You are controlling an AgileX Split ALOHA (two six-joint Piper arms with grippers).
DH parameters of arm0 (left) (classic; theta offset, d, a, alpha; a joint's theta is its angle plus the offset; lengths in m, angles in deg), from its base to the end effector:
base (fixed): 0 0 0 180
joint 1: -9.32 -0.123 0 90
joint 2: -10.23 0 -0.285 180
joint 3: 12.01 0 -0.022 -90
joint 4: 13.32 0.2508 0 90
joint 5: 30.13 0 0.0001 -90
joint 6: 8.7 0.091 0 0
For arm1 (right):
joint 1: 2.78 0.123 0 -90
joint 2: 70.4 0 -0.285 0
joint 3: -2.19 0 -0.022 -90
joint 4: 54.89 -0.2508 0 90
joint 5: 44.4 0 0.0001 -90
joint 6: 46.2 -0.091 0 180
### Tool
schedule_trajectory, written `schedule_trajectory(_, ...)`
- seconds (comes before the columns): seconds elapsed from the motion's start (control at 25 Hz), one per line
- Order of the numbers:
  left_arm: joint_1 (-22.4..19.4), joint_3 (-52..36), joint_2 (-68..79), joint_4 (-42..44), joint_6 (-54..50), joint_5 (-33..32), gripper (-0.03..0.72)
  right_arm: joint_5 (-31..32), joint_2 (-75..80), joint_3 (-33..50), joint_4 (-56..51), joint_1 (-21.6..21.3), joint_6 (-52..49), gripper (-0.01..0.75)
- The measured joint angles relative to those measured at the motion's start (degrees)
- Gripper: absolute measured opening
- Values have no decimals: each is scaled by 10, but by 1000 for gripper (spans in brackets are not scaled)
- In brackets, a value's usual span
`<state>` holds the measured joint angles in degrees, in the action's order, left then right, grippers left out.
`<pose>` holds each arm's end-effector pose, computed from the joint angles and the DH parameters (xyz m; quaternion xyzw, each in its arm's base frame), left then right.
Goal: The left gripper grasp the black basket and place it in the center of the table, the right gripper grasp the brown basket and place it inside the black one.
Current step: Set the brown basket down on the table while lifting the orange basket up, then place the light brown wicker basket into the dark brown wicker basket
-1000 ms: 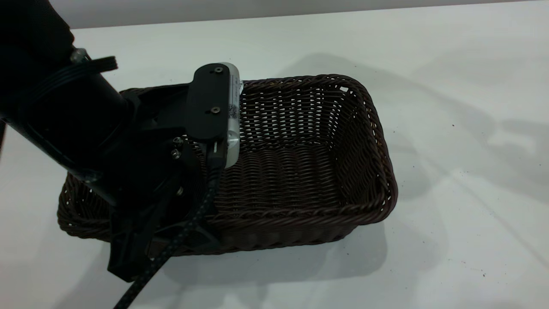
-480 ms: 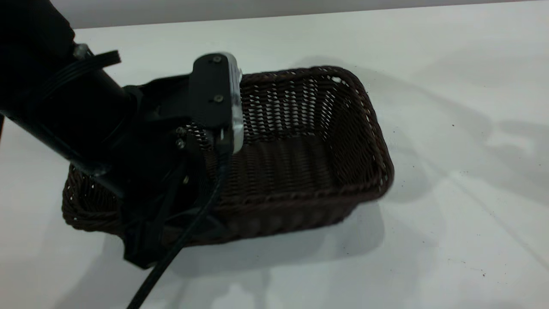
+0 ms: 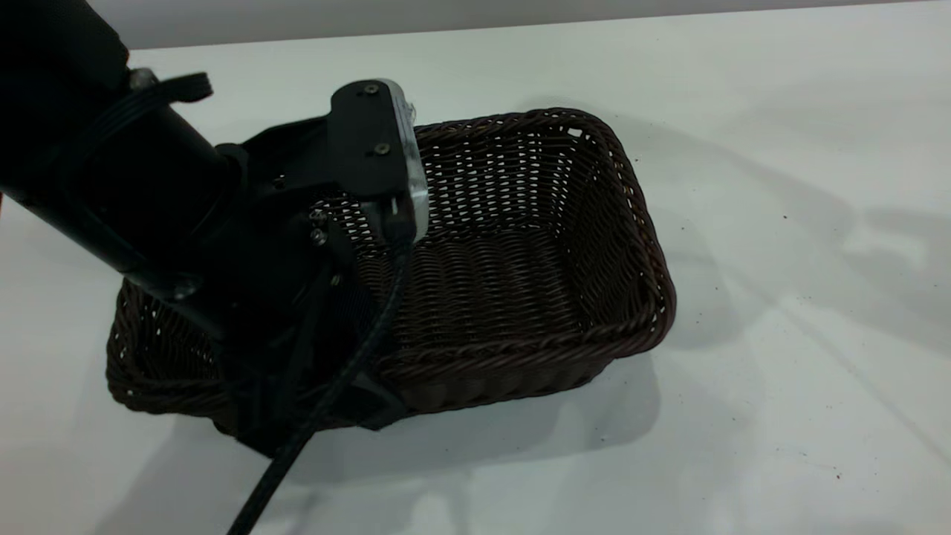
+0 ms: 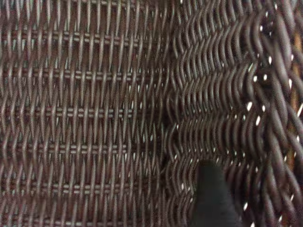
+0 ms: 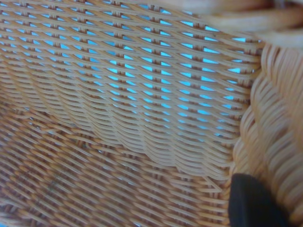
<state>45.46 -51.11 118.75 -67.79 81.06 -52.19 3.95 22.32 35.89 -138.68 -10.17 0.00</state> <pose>0.2030 -0.1828 0.1114 0.6036 0.7652 -0.1508 0.1658 0.2791 0.0320 0.2347 0.1496 0.8411 0.4477 0.2641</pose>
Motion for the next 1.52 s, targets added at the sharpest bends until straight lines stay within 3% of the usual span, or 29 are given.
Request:
schedule_trajectory(0.2,0,0,0,-78,1,1,491,-1,0,0,0,0,0,101)
schedule_trajectory(0.68,0,0,-135,-96,2,-58,500,-2,0,-1,5,0,-5,101)
schedule_trajectory(0.88,1,0,-242,-127,2,-61,500,18,14,-33,62,0,-50,101)
schedule_trajectory(1.24,1,0,-433,-170,2,-12,500,67,74,-152,195,1,-168,101)
schedule_trajectory(1.52,1,0,-527,-172,2,109,500,139,132,-206,317,65,-231,101)
